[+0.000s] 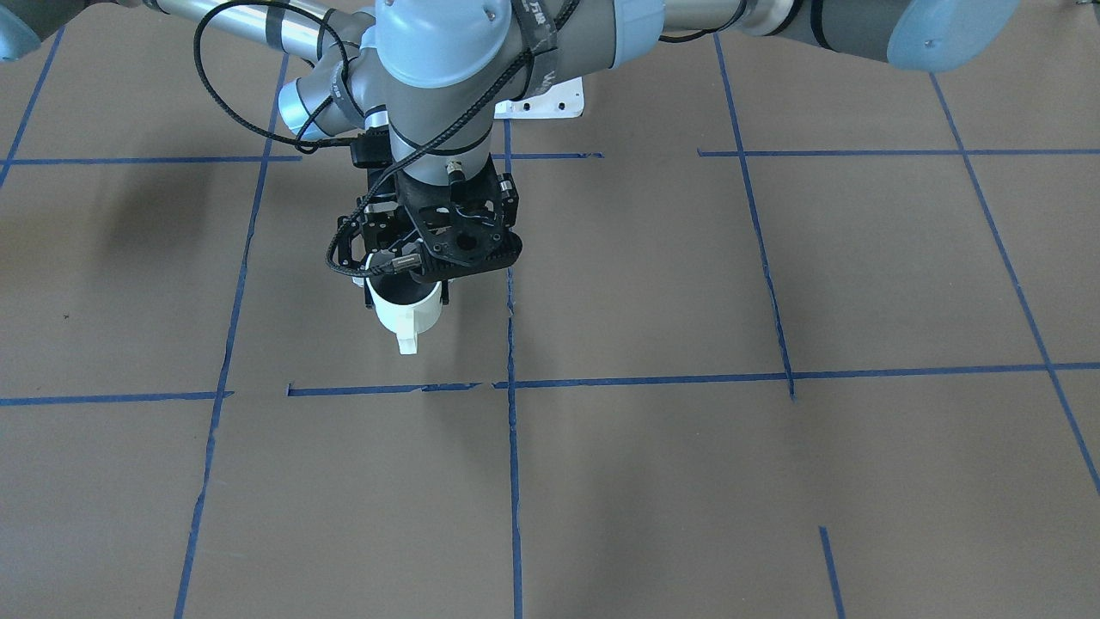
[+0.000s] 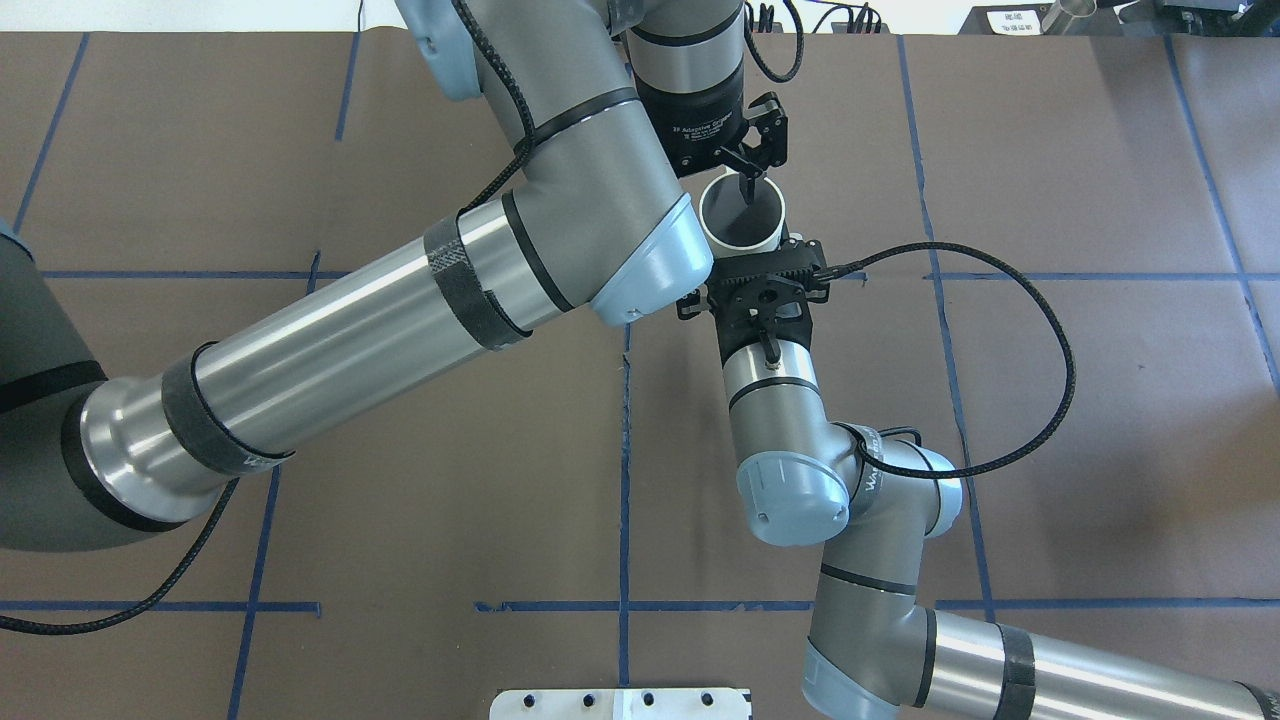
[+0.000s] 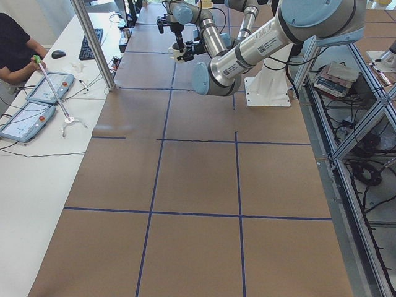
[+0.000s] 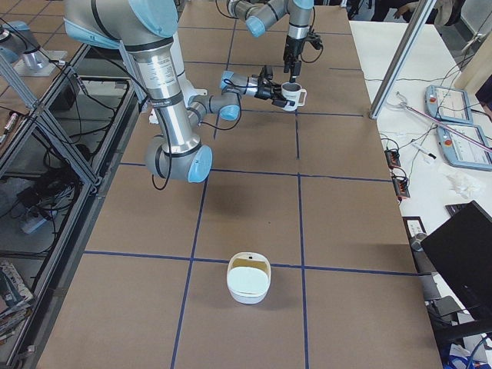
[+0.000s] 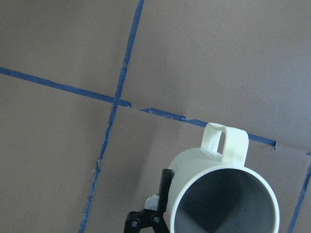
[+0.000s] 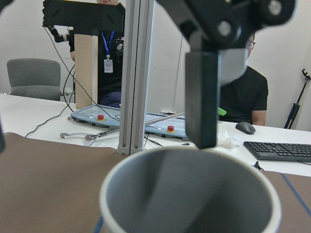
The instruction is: Left arm hands cup to right arm to dump lemon
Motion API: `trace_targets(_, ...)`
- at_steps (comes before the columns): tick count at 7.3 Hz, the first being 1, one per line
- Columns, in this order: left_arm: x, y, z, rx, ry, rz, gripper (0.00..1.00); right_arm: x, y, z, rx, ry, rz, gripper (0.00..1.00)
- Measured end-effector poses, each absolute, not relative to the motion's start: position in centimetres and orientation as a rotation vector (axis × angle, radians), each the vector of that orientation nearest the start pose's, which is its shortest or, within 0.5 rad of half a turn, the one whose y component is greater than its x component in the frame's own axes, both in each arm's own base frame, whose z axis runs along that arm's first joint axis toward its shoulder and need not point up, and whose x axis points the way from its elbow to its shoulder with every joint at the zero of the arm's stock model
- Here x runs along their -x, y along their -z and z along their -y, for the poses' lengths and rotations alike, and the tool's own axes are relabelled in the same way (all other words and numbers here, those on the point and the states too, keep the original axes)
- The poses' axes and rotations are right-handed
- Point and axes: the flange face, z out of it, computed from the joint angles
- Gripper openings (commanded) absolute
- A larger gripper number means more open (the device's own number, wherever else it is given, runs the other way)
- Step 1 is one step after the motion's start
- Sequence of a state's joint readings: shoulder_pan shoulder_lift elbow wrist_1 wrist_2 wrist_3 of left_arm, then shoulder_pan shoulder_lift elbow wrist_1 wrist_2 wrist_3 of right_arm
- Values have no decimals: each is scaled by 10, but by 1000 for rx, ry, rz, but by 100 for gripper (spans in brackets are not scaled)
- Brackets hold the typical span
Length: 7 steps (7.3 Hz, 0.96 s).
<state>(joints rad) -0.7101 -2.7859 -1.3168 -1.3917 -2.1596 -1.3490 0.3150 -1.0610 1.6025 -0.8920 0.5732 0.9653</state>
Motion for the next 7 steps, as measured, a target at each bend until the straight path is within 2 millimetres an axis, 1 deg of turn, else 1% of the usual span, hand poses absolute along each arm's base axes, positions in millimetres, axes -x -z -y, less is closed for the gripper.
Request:
trace_targets(2,-526,15,547,162,212,-920,83,534,-248,396,-1265,-371,610,17)
trace_targets(3,-527,13,546,164,210,-918,78,534,-244,396,-1270,-372,612,17)
trace_targets(5,-529,11,546,165,207,-915,24,533,-242,396,-1273,-371,613,18)
trace_targets(7,-529,11,546,165,205,-914,24,532,-239,395,-1275,-375,620,18)
